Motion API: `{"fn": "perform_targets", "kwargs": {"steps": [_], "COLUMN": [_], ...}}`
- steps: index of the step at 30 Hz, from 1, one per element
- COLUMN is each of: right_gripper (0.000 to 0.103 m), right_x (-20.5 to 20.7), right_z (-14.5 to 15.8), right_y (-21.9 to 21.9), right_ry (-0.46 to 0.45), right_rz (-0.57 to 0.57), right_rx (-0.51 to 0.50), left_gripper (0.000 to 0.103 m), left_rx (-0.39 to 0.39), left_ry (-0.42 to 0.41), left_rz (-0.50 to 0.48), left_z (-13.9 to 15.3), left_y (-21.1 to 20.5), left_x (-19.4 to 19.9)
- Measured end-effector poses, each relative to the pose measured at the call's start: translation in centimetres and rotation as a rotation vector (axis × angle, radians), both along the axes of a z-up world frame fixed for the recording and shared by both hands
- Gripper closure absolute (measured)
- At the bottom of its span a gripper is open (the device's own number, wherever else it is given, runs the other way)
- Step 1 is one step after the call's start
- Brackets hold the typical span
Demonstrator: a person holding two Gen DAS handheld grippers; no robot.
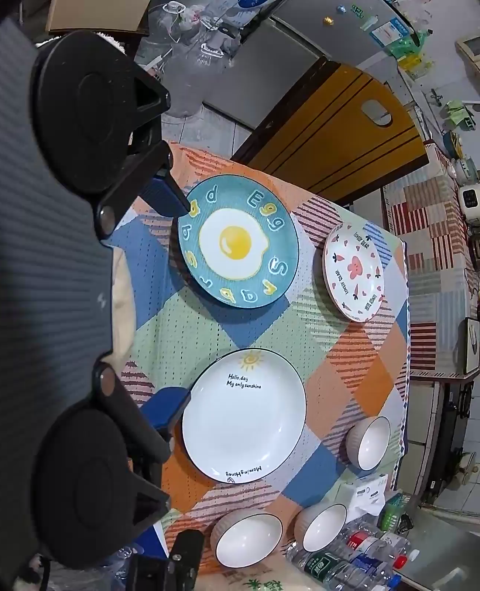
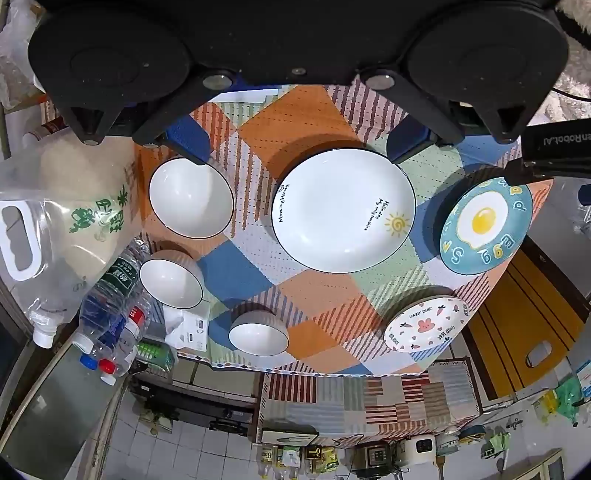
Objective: Organize plates and bowls
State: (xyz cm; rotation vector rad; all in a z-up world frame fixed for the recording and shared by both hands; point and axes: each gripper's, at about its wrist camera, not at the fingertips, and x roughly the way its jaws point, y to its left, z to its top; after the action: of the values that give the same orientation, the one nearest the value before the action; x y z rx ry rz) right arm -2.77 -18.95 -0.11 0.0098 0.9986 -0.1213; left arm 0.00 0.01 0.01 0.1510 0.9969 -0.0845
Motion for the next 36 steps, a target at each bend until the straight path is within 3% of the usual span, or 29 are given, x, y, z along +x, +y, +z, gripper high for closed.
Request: {"fn": "perform_targets", "kwargs": {"steps": [36], "right_gripper": [0.000], "right_x": [-0.1], "right_z": [-1.7], "right_y": [0.0], "right_ry": [-0.016], "right_rz": [-0.002], "right_rx": [-0.071], "left_gripper": [0.003], "left_rx": [-0.024], "left_ry": [-0.070], "left_rz": [-0.017], "left_z": [-0.9], "left_y": [0.2], "left_x": [-0.3]}}
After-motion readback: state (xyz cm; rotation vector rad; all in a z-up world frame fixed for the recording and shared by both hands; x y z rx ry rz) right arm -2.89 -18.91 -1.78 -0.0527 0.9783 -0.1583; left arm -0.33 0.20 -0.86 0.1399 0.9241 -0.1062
